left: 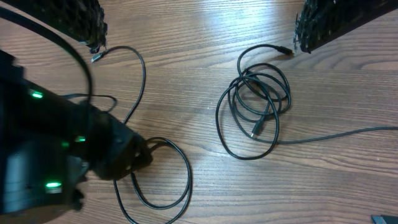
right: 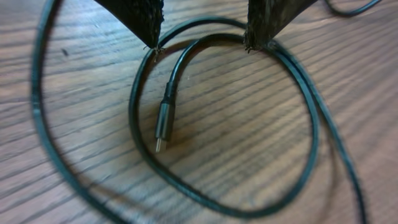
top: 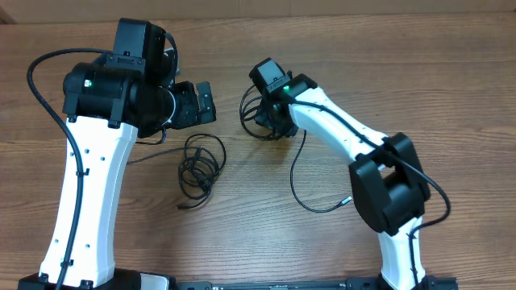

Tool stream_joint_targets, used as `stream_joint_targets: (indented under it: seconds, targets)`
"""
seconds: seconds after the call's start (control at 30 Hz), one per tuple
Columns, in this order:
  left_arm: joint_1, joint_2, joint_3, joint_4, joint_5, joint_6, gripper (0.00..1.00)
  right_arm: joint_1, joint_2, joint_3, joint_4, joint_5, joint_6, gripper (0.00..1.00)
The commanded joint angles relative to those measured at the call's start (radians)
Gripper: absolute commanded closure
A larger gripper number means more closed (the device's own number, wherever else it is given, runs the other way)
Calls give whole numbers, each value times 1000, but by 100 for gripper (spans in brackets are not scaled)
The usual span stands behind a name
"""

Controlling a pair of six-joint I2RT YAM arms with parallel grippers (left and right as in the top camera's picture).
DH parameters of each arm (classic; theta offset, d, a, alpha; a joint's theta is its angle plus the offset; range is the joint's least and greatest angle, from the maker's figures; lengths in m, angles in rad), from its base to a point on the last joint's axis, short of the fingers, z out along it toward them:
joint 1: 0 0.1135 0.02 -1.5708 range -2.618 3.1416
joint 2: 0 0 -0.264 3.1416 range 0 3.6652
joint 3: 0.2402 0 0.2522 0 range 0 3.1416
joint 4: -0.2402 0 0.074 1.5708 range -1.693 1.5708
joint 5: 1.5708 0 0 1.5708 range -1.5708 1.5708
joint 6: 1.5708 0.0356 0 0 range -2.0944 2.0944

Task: Untangle cables
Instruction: 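Lower the right gripper and grasp the thin black cable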

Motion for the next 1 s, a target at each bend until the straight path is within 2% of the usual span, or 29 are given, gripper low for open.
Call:
stream_joint_targets:
  seconds: [0.0, 0.53, 0.67, 0.97]
  targets:
    - [-3, 8, -4, 0, 12, 8, 0, 23, 39, -6, 14, 6, 18, 56]
    - [-3, 8, -4, 2, 11, 8, 0, 34, 81, -6, 24, 4, 44, 58]
    - [-3, 8, -4, 2, 11, 8, 1, 35, 82, -6, 1, 3, 45, 60]
    - [-3, 8, -4, 4, 11, 8, 1, 29, 82, -6, -89, 4, 55, 59]
